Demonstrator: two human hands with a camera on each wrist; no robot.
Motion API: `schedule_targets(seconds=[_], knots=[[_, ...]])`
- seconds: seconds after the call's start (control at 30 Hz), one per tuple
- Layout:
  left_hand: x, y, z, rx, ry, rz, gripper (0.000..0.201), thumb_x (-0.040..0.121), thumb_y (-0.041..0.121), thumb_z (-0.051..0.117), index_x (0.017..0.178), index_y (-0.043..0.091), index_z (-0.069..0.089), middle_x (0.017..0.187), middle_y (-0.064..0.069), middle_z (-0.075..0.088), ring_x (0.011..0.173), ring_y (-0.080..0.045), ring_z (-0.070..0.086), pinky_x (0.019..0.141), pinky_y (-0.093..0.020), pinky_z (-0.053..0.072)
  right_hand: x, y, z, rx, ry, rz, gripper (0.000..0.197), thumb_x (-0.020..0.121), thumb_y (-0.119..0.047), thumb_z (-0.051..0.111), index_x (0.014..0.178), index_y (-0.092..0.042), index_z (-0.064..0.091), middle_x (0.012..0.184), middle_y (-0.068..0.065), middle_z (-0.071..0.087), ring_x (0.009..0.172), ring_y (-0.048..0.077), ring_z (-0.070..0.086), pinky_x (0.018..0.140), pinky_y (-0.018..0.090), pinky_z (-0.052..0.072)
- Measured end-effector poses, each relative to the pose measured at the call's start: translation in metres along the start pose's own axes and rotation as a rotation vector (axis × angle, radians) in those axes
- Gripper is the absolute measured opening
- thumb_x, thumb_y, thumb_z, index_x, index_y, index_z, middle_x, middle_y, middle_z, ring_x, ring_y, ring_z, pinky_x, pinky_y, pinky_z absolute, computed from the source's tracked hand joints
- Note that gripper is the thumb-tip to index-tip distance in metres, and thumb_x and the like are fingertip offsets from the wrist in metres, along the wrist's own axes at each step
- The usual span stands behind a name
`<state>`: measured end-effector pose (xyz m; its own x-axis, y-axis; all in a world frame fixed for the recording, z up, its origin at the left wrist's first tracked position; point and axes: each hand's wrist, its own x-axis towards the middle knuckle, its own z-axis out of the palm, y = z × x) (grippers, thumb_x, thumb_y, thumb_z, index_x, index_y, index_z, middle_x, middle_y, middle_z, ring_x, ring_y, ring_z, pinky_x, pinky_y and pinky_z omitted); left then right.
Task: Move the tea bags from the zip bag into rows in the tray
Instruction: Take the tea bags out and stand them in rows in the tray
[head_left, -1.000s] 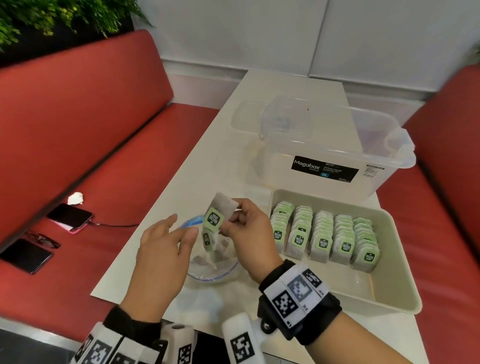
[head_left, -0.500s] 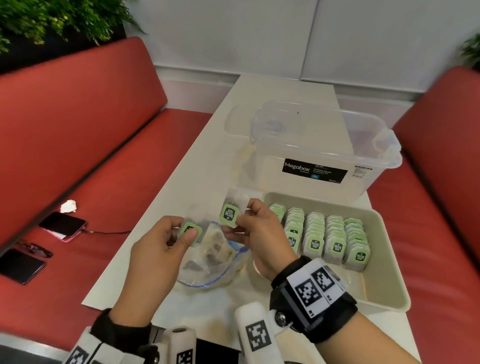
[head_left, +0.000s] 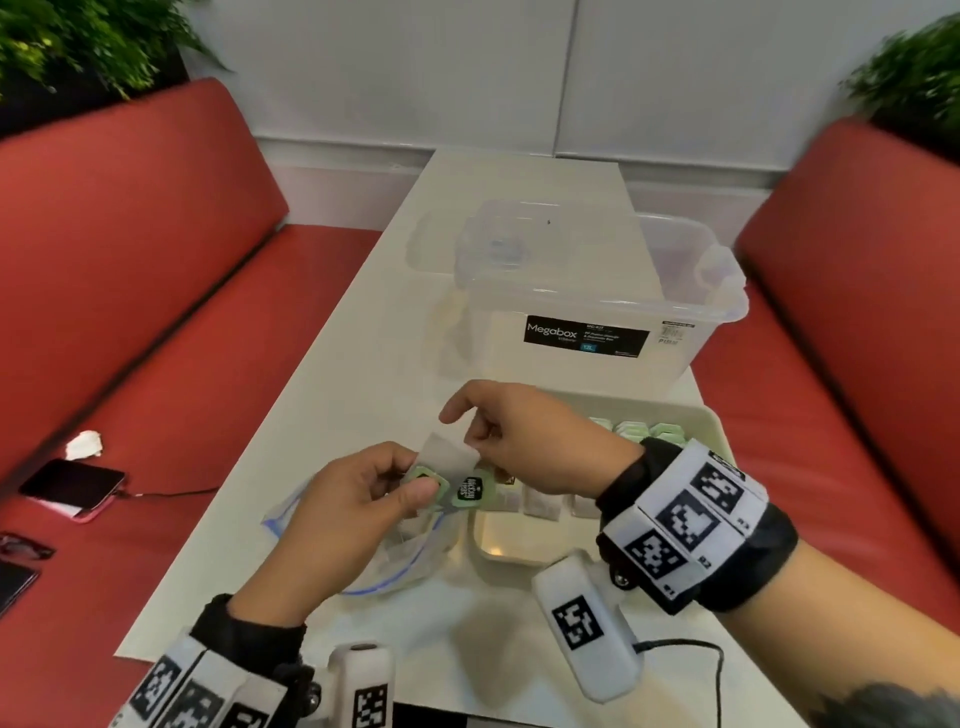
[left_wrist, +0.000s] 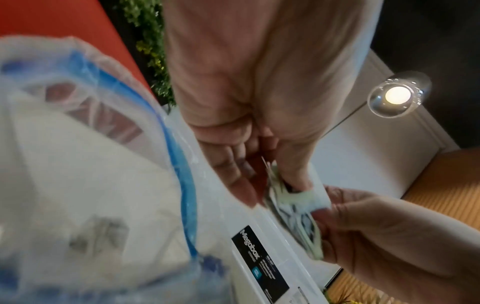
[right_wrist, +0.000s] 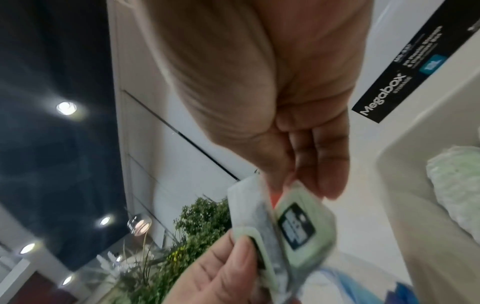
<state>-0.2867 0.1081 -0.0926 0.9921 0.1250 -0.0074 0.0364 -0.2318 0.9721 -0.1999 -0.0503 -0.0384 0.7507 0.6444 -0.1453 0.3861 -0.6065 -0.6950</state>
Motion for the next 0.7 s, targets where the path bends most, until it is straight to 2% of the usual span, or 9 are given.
schedule_targets(seconds=[0.07,0.17,0.27,0.3,0.37,0.5,0.57,0.63,0.7], knots=[[0.002,-0.004,0.005,-0.132,0.080,-0.007,0.009,0.079,0.015,0.065,0.086,0.008,0.066,0.078,-0.001,0.073,0.070,-0.009,0.066,0.067,-0.017,0.053,-0.004,0.003,-0.005,0.148,0.072,0.047,0.013,0.094,-0.010,0.048,0.102,-0.016,0.057,0.070,-0.006,0.055,0.055,0.008,0.054,0.048,0.011,0.042],[0.007,-0.009,0.014,-0.243,0.180,-0.029,0.028,0.071,0.030,0.062,0.092,0.011,0.066,0.087,0.000,0.074,0.075,-0.012,0.067,0.070,-0.023,0.056,-0.010,0.008,-0.003,0.297,0.096,0.110,0.004,0.093,-0.014,0.054,0.090,-0.017,0.055,0.071,-0.004,0.057,0.064,0.014,0.061,0.067,0.032,0.054],[0.010,-0.009,0.024,-0.310,0.182,-0.043,0.022,0.076,0.026,0.060,0.091,0.010,0.064,0.085,0.002,0.074,0.071,-0.010,0.067,0.065,-0.018,0.055,-0.013,0.014,-0.001,0.332,0.153,0.125,0.015,0.087,-0.006,0.061,0.083,-0.019,0.054,0.067,-0.002,0.059,0.064,0.017,0.062,0.074,0.043,0.055],[0.010,-0.008,0.028,-0.304,0.161,-0.048,0.017,0.079,0.022,0.060,0.091,0.011,0.064,0.085,0.001,0.074,0.070,-0.012,0.068,0.064,-0.018,0.055,-0.013,0.016,-0.003,0.320,0.186,0.121,0.018,0.086,-0.005,0.061,0.080,-0.021,0.055,0.065,-0.003,0.058,0.062,0.015,0.061,0.073,0.042,0.055],[0.010,-0.005,0.032,-0.251,0.112,-0.045,0.011,0.084,0.016,0.061,0.094,0.014,0.065,0.084,0.000,0.074,0.073,-0.015,0.069,0.061,-0.016,0.053,-0.015,0.019,-0.011,0.183,0.243,0.100,0.017,0.086,-0.008,0.061,0.081,-0.024,0.061,0.066,-0.007,0.057,0.061,0.008,0.056,0.069,0.033,0.053],[0.013,0.000,0.039,-0.089,0.047,0.060,0.021,0.084,0.007,0.064,0.096,0.024,0.068,0.095,0.007,0.072,0.091,-0.004,0.064,0.066,-0.011,0.049,-0.019,0.025,-0.028,-0.052,0.245,0.069,0.015,0.089,-0.013,0.060,0.095,-0.022,0.071,0.064,-0.015,0.051,0.059,-0.001,0.047,0.056,0.011,0.036],[0.015,0.004,0.045,-0.068,0.002,0.103,0.023,0.082,0.005,0.065,0.093,0.025,0.070,0.101,0.011,0.070,0.096,-0.001,0.063,0.070,-0.012,0.050,-0.022,0.027,-0.034,-0.109,0.233,0.079,0.013,0.086,-0.012,0.064,0.095,-0.019,0.070,0.063,-0.016,0.050,0.059,0.000,0.047,0.056,0.011,0.035],[0.017,0.008,0.053,-0.031,-0.037,0.150,0.020,0.080,0.005,0.067,0.090,0.023,0.072,0.105,0.014,0.068,0.100,-0.003,0.062,0.075,-0.015,0.051,-0.025,0.029,-0.039,-0.147,0.218,0.074,0.009,0.084,-0.013,0.066,0.090,-0.019,0.070,0.063,-0.017,0.051,0.062,0.002,0.048,0.061,0.018,0.037],[0.020,0.011,0.061,0.016,-0.047,0.201,0.017,0.079,0.007,0.069,0.088,0.020,0.072,0.102,0.014,0.068,0.098,-0.002,0.062,0.078,-0.016,0.051,-0.029,0.029,-0.042,-0.186,0.207,0.049,0.008,0.083,-0.014,0.066,0.084,-0.022,0.067,0.065,-0.017,0.052,0.062,0.001,0.047,0.061,0.019,0.038]])
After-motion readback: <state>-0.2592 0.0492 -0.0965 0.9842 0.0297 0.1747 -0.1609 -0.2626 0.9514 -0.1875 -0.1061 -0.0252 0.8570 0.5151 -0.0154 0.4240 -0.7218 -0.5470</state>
